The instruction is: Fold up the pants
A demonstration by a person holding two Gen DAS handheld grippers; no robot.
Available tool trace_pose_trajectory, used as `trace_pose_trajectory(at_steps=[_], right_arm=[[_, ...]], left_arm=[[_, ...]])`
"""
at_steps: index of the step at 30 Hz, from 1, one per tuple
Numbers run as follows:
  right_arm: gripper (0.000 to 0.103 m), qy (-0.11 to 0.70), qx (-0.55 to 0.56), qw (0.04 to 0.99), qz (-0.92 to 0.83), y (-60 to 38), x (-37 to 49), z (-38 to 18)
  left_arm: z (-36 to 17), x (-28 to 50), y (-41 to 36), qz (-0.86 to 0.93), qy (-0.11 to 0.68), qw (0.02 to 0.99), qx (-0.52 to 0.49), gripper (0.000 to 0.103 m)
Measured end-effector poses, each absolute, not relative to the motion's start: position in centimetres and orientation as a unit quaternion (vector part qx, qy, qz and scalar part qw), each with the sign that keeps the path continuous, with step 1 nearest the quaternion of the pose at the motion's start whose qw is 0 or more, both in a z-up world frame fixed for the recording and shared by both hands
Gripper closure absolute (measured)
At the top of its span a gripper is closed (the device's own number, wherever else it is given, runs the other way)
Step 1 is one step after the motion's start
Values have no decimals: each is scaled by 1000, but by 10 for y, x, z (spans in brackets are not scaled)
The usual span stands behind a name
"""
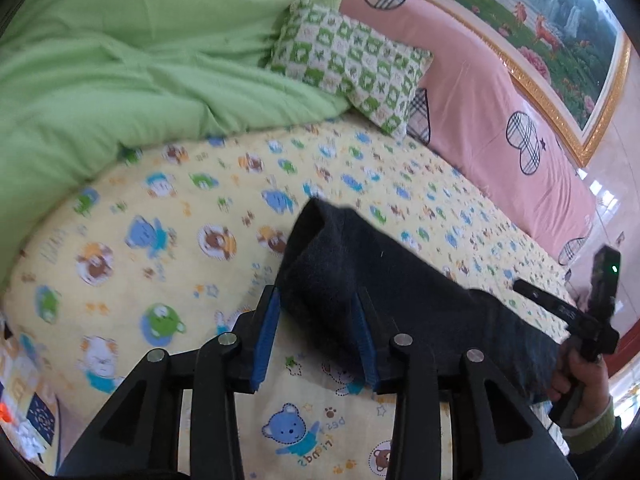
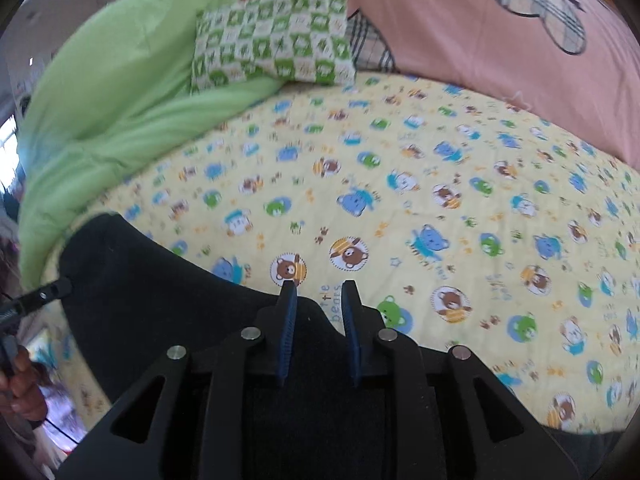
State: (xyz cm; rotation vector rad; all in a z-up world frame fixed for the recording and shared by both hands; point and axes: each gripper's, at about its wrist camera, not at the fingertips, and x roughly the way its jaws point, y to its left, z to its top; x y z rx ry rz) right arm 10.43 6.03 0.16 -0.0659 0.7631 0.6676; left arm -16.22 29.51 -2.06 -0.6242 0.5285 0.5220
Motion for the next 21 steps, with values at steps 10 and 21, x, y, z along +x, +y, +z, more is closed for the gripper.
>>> trace_pose_trajectory(at_steps=[10,21], right_arm=[[78,365,51,886,281,-33,43,8],[78,375,109,895,214,-113,6,-7]], left_arm=[[34,-135,256,189,226,919,-263,44],[21,-80,202,113,281,919,-252,44]])
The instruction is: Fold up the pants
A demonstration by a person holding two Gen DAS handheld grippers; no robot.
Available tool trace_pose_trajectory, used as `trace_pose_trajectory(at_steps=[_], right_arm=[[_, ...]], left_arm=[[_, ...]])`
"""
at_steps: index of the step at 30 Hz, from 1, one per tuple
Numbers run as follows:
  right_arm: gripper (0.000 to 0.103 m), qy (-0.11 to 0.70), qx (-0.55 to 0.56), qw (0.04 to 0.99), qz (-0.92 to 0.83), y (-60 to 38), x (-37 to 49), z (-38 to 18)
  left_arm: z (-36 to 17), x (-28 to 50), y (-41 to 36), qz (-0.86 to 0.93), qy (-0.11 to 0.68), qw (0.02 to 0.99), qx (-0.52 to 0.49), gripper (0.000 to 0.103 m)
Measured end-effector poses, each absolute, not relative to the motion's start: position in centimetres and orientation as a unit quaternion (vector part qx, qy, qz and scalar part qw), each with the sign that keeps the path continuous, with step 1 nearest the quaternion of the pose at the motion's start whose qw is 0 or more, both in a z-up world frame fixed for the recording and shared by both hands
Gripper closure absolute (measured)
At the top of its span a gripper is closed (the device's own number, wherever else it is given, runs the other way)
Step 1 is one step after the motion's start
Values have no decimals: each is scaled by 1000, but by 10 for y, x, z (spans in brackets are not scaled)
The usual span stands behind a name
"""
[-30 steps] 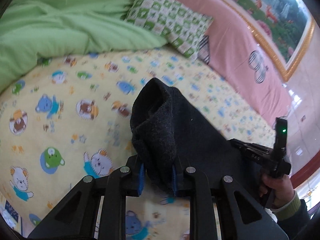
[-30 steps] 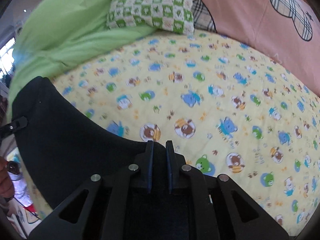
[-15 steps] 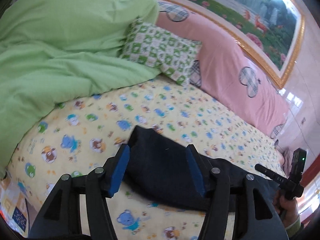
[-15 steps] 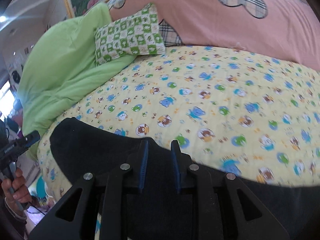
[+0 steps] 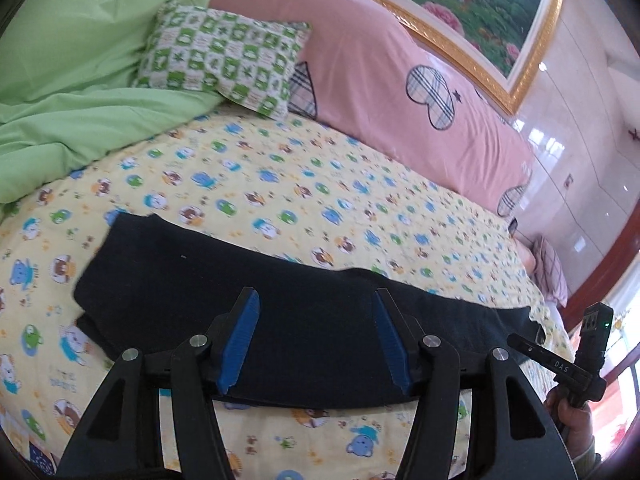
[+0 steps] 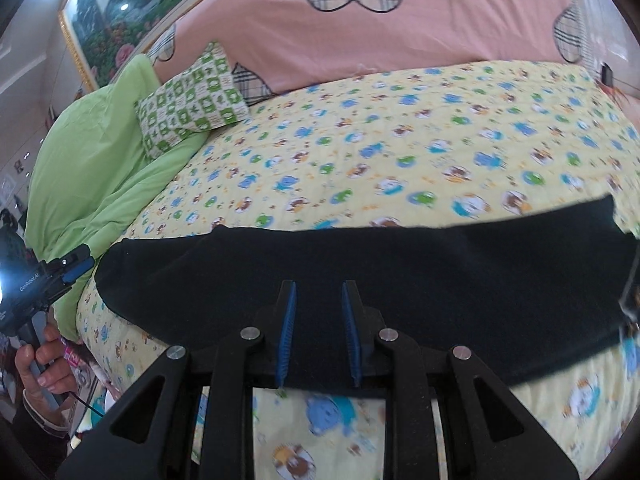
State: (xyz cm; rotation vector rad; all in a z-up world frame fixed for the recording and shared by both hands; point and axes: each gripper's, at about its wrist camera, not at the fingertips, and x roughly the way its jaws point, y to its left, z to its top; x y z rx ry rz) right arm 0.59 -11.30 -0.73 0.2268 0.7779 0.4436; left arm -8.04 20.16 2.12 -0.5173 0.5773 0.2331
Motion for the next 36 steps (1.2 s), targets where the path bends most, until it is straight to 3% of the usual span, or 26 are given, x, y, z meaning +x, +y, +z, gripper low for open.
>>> trace_pose_trajectory(at_steps=[2,3,5,36], right_arm=[[74,376,118,896,204,-124,-1,-10],[66,376,123,897,198,-129,-5,-12],[60,370,131,901,187,-140,-14,-13],[58,359,261,896,36,-270,-44,-42]], left_arm=[[18,-72,193,104,292,918,-250,43],[17,-69,189,98,295,917,-250,43],[16,-63,181,88,298,917,-249,43],[32,79,41,-99,366,915,-140,30]])
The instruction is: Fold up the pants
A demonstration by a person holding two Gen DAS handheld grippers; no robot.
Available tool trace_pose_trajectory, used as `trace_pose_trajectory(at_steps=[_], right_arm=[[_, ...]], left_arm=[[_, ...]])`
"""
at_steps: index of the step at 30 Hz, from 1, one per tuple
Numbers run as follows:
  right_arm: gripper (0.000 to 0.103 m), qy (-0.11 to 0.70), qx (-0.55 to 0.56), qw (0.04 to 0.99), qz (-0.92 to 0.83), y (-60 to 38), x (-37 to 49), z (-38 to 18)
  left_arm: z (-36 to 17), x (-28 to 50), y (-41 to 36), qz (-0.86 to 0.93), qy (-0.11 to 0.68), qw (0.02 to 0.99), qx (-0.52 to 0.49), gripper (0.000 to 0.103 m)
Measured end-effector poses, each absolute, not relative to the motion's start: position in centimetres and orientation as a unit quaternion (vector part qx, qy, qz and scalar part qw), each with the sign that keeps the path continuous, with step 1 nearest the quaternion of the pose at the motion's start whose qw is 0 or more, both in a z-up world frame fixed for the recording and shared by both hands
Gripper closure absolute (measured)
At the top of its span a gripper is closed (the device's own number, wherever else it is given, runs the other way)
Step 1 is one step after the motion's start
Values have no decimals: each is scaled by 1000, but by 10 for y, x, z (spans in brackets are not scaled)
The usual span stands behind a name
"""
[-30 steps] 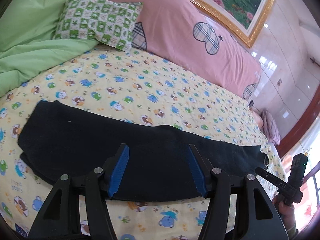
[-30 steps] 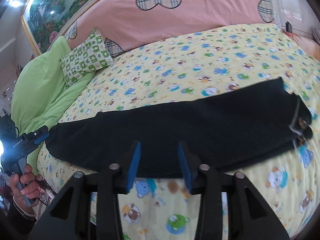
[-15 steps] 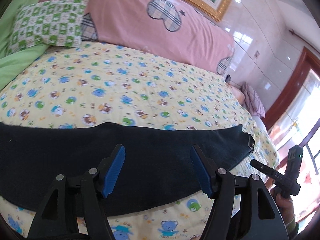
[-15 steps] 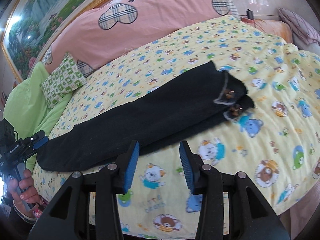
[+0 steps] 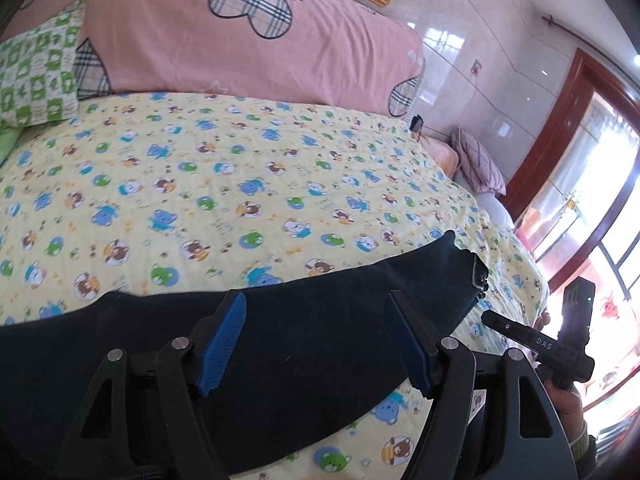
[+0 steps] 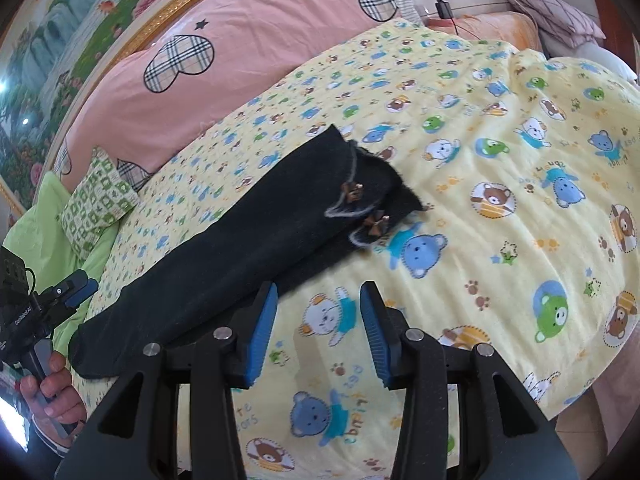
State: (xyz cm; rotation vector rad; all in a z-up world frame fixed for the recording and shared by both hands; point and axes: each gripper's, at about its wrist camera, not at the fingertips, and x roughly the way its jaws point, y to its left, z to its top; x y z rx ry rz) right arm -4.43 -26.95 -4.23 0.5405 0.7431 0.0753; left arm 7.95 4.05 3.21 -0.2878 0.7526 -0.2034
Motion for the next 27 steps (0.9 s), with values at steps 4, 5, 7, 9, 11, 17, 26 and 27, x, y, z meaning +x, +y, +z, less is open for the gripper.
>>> trace_pose_trajectory(at_steps=[4,5,7,9,11,17,26,27], right_arm=[[58,353,288,890,28,-283,-40,-46],[58,348,298,888,24,-287,-39,-47],[58,342,314,886,19,-291,-38,-48],[58,338,335,879,18,-296,-33,-50],[58,332,357,873,19,-301,-28,-53],[58,309,394,865,8,-309,-18,-57],[86,298,380,875,19,-312,-16,-64],[88,294,384,875,22,-314,-17,-65]], left_arm=[[35,99,24,-119,372,913,-119,29],[35,104,19,-122,374,912,-113,29],[35,116,9,-130,380,910,-101,28],[35,125,2,-140,385,907,-94,28],[36,137,-7,-154,394,902,-85,28],[33,171,-45,-204,417,885,-32,27],[-1,241,-111,-285,491,823,12,27],[-6,249,-118,-287,499,817,19,27]])
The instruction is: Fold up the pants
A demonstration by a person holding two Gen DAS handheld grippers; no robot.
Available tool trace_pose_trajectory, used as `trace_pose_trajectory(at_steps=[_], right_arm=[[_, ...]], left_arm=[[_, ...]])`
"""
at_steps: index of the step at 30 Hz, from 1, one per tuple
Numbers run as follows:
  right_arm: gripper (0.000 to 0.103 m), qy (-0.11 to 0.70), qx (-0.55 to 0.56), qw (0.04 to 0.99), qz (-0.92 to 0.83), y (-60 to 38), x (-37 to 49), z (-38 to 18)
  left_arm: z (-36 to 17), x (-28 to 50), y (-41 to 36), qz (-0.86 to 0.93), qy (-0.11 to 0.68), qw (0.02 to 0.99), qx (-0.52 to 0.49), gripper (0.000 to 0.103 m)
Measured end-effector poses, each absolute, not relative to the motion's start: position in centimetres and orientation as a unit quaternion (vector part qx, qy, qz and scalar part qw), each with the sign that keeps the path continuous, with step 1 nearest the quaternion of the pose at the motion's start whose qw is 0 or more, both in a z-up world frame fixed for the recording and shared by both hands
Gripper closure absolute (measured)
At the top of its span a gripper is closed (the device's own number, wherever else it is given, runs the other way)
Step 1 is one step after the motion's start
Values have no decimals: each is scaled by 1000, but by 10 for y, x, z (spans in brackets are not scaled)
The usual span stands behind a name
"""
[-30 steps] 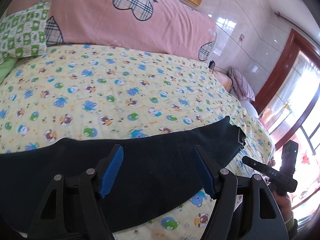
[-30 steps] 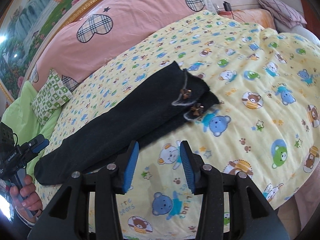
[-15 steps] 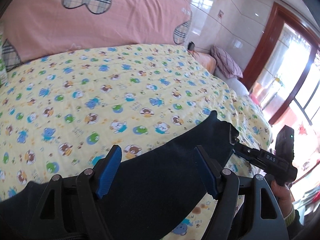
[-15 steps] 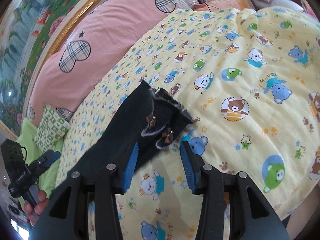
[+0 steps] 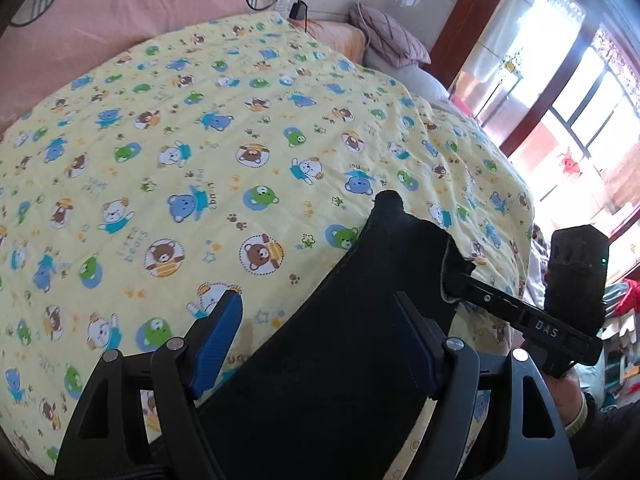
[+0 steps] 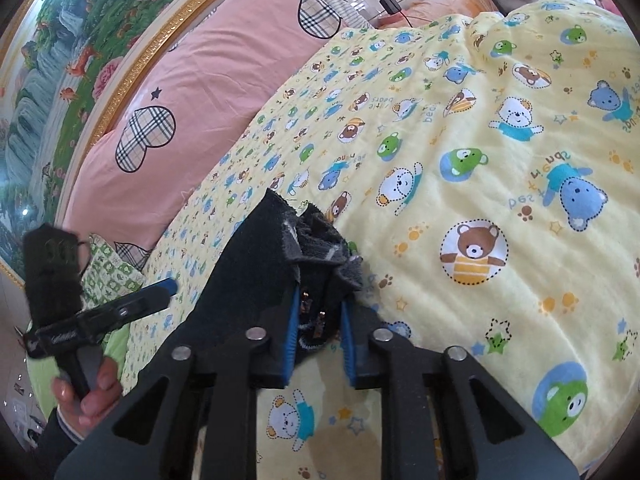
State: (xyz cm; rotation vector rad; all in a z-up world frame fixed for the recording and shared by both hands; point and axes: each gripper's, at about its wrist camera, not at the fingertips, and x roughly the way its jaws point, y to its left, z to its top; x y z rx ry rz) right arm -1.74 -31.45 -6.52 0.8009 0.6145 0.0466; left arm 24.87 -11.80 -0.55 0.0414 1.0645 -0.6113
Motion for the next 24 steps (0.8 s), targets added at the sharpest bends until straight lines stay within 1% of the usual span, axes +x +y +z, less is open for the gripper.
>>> trace_pose_trajectory(at_steps=[3,5,6,7,8,11,12,13,15,19,24], right_arm=[[89,284,390,875,34,-320,-22,-68],[89,279,400,872,42,-323,-24,-70],[89,277,405,870,46,-325,-25,-71],[89,274,408,869,49,-326,-26,-72],[89,273,411,868,52,-327,-26,-72],[90,270,415,867,57,-327,-28,-74],[90,269,418,866,61,-328,-28,-75],[90,266,421,865,64,-328,-29,-75],[90,266,423,863,69,-328,-29,-76],[90,262,433,859,84,-330,-29,-72],[90,235,448,852,131,-329,-30,-57]], left_arm=[[-14,264,-140,-312,515,797,41,28],[-21,273,-155,-329,527,782,56,31],[-26,278,-162,-342,537,769,59,35],[-32,282,-168,-349,548,758,61,46],[-37,285,-172,-355,557,749,60,49],[-43,294,-179,-379,564,732,47,50],[-44,299,-178,-387,569,725,34,56],[-45,303,-176,-393,574,719,15,69],[-46,308,-175,-402,579,709,-14,85],[-32,295,-172,-406,553,728,-3,91],[1,282,-148,-418,516,746,-42,92]])
